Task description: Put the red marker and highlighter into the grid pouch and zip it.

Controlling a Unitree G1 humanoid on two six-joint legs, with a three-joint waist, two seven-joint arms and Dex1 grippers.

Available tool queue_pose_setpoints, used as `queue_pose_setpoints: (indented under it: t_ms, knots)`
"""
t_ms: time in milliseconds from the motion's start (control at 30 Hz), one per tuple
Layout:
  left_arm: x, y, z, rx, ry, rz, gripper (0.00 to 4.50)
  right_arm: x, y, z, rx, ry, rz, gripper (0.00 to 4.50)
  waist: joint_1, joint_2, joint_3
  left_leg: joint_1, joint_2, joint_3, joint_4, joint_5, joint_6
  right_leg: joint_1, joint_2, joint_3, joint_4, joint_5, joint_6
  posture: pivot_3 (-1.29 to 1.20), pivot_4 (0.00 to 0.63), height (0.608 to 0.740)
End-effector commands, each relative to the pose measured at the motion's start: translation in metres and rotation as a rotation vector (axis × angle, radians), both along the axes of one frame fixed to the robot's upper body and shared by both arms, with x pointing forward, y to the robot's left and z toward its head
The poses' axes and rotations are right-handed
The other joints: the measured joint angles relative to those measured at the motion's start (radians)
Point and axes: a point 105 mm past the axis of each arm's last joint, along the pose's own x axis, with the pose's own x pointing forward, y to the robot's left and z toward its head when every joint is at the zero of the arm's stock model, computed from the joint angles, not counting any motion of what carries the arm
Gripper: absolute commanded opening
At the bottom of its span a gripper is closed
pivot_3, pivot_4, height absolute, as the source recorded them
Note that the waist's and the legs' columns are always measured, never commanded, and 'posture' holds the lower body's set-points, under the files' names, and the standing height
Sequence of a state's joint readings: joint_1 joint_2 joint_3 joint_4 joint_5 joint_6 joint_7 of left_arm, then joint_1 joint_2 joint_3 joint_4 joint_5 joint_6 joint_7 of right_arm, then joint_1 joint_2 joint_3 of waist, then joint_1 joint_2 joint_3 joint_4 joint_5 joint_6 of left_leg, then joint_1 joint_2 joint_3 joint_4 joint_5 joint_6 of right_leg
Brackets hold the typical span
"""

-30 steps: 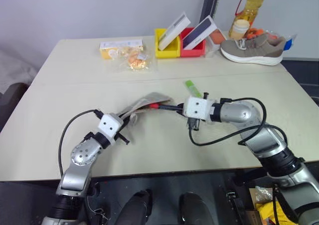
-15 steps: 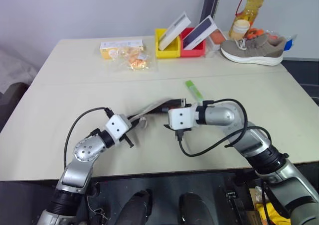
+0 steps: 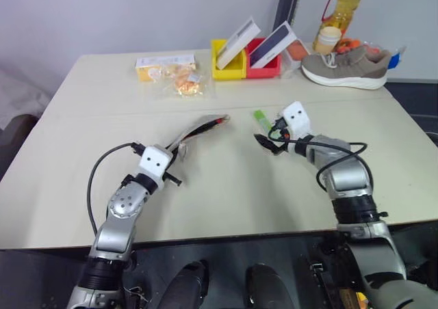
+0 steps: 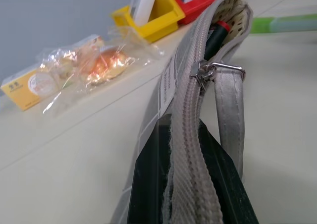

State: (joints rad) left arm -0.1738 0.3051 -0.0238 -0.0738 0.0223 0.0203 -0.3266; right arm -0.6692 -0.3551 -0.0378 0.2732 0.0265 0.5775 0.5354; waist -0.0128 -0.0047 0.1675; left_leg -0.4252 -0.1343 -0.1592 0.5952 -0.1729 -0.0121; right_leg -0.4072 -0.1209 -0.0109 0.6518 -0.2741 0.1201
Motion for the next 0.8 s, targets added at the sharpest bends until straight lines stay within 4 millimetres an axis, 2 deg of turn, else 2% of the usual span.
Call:
queue_pose_setpoints:
  t_ms: [33,133,200,267,400,500,567,633,700,800]
  knots:
    - [0.003,-0.001,0.008,0.005,-0.031,0.015,0.0,0.018,-0.011,0.009,0.072,-0.013,-0.112,4.39,-0.001,0.0,0.0,0.0,0.0,0.001,0.0,0.0,0.0,0.0,0.0,0.0,0.0,0.0,0.0,0.0,0.15,0.74]
    - [0.003,-0.002,0.009,-0.003,-0.033,0.021,0.0,0.026,-0.014,-0.001,0.099,0.015,-0.154,4.39,-0.001,0.0,0.0,0.0,0.0,0.001,0.0,0.0,0.0,0.0,0.0,0.001,0.0,0.0,0.0,0.0,0.15,0.74]
    - [0.003,-0.001,0.009,-0.003,-0.032,0.021,0.0,0.029,-0.013,-0.005,0.095,0.015,-0.149,3.88,-0.002,0.0,0.0,0.0,0.0,0.001,0.0,0.0,0.0,0.0,0.0,0.001,0.0,0.0,0.0,0.0,0.15,0.74]
    - [0.003,0.0,0.009,-0.002,-0.031,0.022,0.0,0.029,-0.013,-0.009,0.074,0.014,-0.145,3.09,-0.002,0.0,0.0,0.0,0.0,0.002,0.0,0.0,0.0,0.0,0.0,0.001,0.0,0.0,0.0,0.0,0.15,0.74]
    - [0.003,0.002,0.01,-0.002,-0.029,0.027,0.0,0.028,-0.009,-0.01,0.087,0.015,-0.125,0.95,-0.003,0.0,0.0,0.0,0.0,0.002,0.0,0.0,0.0,0.0,0.0,0.002,0.001,0.001,0.0,0.0,0.15,0.74]
    - [0.004,0.004,0.011,-0.002,-0.029,0.03,0.0,0.023,-0.005,-0.002,0.016,-0.038,-0.07,0.86,-0.003,0.0,0.0,0.0,0.0,0.002,0.0,0.0,0.0,0.0,0.0,0.002,0.001,0.001,0.0,0.0,0.15,0.74]
    - [0.005,0.004,0.012,-0.004,-0.031,0.032,0.0,0.016,-0.001,0.011,-0.093,-0.124,0.005,0.86,-0.003,0.0,0.0,0.0,0.0,0.002,0.0,0.0,0.0,0.0,0.0,0.002,0.001,0.001,0.0,0.0,0.15,0.74]
    - [0.006,0.005,0.015,-0.009,-0.034,0.023,0.0,-0.002,0.006,0.029,-0.217,-0.231,0.16,0.86,0.001,0.0,0.0,0.0,0.0,0.003,0.0,0.0,0.0,-0.001,0.0,0.002,0.001,0.001,0.001,0.0,0.15,0.74]
    - [0.007,0.005,0.016,-0.013,-0.034,0.013,0.0,-0.023,0.014,0.038,-0.291,-0.284,0.304,0.86,0.003,0.0,0.0,0.0,0.0,0.003,0.001,0.0,0.0,-0.001,0.0,0.002,0.001,0.001,0.001,0.0,0.15,0.74]
    - [0.008,0.005,0.018,-0.014,-0.033,-0.009,0.0,-0.06,0.024,0.041,-0.33,-0.273,0.509,0.86,0.001,0.0,0.0,0.0,0.0,0.003,0.001,0.0,0.0,0.0,0.0,0.002,0.0,0.001,0.002,0.0,0.15,0.74]
